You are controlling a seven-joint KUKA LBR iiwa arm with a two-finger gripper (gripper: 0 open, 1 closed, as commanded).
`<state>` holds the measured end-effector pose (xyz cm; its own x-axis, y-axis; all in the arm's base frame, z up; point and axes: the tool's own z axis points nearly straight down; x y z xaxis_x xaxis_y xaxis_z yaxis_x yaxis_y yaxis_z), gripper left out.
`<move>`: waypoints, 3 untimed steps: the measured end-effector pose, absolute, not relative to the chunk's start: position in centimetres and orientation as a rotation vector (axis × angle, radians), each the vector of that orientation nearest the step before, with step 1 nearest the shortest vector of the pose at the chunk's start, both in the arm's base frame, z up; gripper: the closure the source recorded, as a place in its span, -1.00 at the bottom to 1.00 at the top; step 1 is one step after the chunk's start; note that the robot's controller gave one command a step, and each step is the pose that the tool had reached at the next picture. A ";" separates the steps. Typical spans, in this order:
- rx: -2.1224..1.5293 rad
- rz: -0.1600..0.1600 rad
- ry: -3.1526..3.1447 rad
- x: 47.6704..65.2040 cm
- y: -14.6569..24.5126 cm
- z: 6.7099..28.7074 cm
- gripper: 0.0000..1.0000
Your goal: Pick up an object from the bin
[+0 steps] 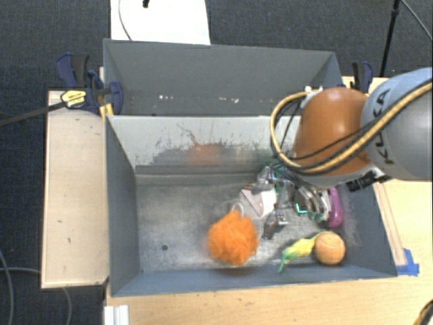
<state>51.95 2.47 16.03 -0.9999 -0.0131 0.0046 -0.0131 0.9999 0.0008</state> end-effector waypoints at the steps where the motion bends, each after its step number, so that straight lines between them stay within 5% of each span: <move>1: 0.020 -0.001 -3.144 52.1 2.5 16.4 -1.00; 2: -0.072 -0.002 -3.152 52.1 3.0 11.9 -1.00; 3: 0.670 -0.001 -3.082 49.1 1.6 7.5 1.00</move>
Offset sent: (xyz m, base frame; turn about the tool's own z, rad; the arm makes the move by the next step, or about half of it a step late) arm -0.0032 0.0096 -0.0867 0.0988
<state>49.13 1.59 7.52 -0.9096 -0.4152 -0.0125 -0.4152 0.9097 -0.0019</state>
